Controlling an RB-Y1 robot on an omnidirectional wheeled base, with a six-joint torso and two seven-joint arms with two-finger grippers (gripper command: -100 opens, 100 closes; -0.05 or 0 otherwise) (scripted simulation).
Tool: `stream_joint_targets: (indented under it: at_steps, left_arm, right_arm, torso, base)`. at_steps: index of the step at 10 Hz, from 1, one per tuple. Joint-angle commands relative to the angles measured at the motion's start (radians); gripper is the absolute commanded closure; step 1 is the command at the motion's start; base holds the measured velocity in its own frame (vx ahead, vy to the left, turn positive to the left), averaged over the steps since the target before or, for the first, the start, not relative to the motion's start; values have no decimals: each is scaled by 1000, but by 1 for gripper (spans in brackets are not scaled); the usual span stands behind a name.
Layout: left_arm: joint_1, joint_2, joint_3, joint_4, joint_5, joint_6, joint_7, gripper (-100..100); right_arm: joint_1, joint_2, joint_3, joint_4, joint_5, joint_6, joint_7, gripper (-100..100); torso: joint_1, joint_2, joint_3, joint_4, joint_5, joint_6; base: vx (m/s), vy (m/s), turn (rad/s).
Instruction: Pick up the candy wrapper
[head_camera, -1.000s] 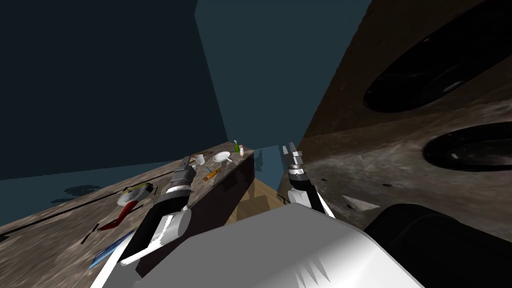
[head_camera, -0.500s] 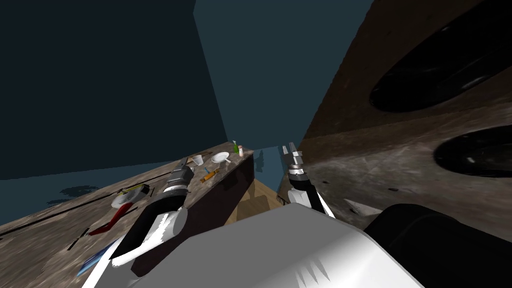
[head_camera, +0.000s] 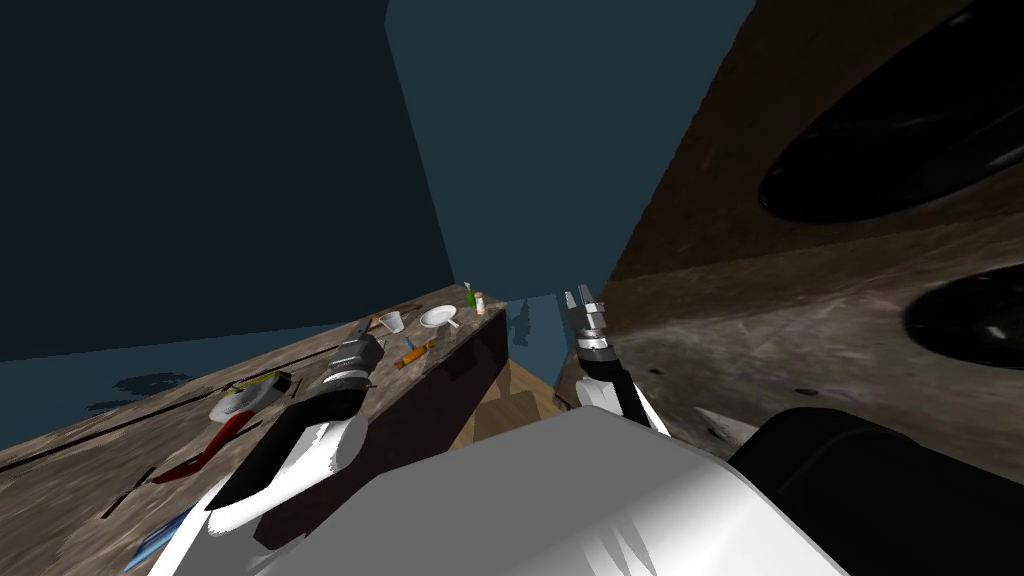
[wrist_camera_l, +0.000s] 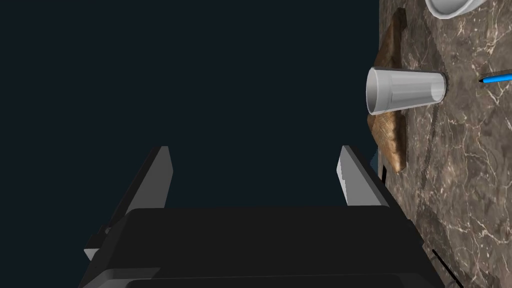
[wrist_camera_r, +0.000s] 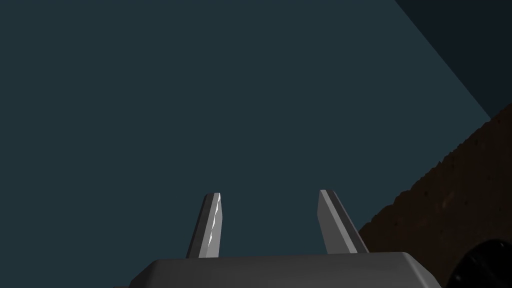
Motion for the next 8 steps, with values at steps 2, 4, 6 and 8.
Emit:
stream_joint_targets:
  at_steps: [2, 4, 6, 8]
  left_arm:
    - [-15, 3, 30, 2, 25, 75, 18, -100]
    - [-15, 3, 30, 2, 25, 106, 18, -100]
    - [-27, 5, 49, 8, 39, 165, 30, -100]
    - [-38, 8, 67, 15, 53, 226, 44, -100]
  right_arm:
    - [0, 0, 0, 0, 0, 0, 0, 0]
    - [0, 0, 0, 0, 0, 0, 0, 0]
    - [0, 0, 0, 0, 0, 0, 0, 0]
    - [0, 0, 0, 0, 0, 0, 0, 0]
  torso:
    - [0, 0, 0, 0, 0, 0]
    - [0, 0, 0, 0, 0, 0]
    - [1, 1, 0, 0, 0, 0]
    - [0, 0, 0, 0, 0, 0]
  base:
    - [50, -43, 22]
    - [37, -25, 13]
    - [37, -30, 28]
    - [57, -31, 32]
